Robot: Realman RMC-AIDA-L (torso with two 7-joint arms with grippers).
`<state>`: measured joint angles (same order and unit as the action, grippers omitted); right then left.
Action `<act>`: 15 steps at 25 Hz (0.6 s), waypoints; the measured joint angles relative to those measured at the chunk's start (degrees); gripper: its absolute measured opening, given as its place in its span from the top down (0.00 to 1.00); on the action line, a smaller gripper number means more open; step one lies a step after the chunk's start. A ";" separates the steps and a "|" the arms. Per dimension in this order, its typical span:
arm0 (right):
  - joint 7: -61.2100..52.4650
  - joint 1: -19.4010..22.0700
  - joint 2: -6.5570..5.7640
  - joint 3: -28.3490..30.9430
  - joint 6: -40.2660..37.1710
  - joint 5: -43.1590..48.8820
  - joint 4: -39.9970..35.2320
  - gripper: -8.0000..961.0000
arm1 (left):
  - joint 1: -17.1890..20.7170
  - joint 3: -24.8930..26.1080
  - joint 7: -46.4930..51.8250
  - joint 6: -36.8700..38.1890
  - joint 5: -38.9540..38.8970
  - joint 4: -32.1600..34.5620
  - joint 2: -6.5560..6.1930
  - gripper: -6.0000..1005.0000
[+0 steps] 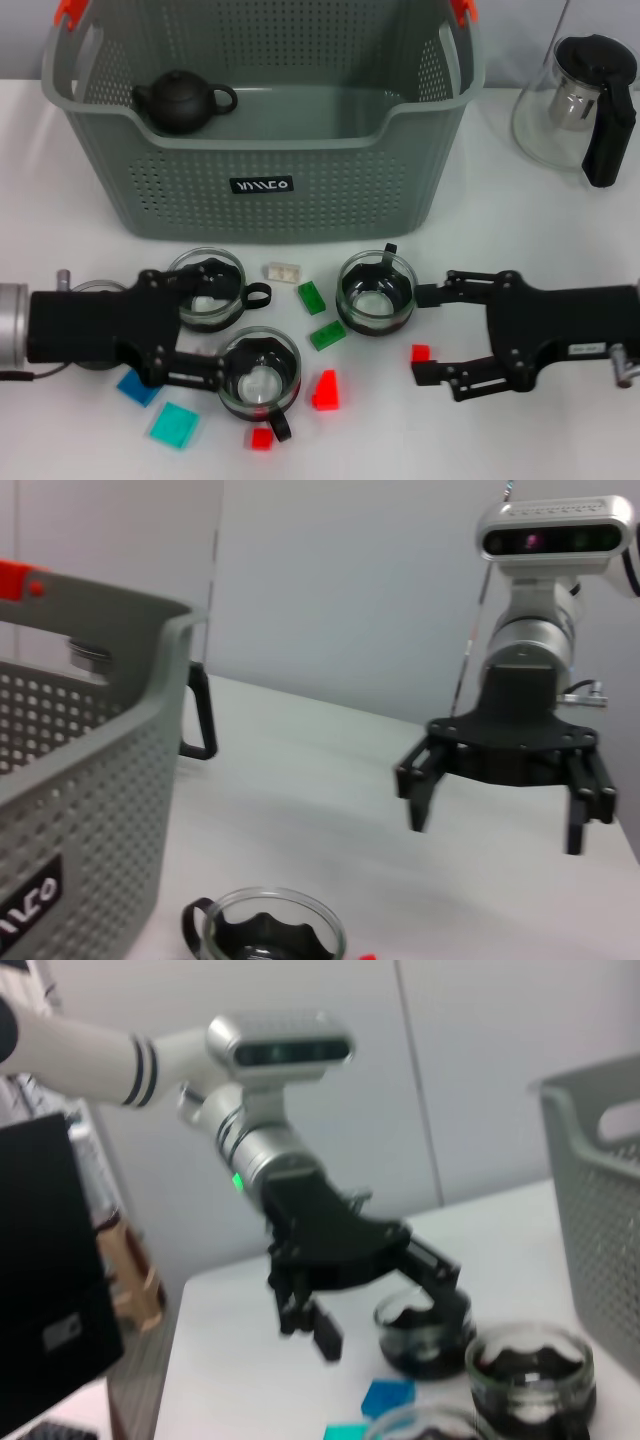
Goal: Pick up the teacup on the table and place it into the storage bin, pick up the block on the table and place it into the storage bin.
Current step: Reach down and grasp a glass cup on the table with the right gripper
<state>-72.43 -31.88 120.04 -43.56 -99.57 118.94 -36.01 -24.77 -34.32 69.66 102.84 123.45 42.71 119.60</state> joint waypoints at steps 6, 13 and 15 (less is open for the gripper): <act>-15.88 -0.69 -0.05 -6.15 -2.09 6.72 -17.69 0.02 | 0.02 7.09 3.41 2.63 0.36 0.32 -1.48 0.08; -25.92 -6.10 0.03 -18.22 -2.44 12.87 -27.74 0.02 | 1.06 10.92 4.26 6.84 4.09 2.77 -2.01 0.08; -27.25 -7.97 0.14 -20.36 -2.00 14.39 -27.84 0.02 | 1.55 11.66 3.91 7.30 4.60 3.04 -1.88 0.08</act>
<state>-99.68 -39.85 120.18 -63.92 -101.56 133.34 -63.85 -23.22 -22.65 73.57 110.14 128.04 45.75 117.73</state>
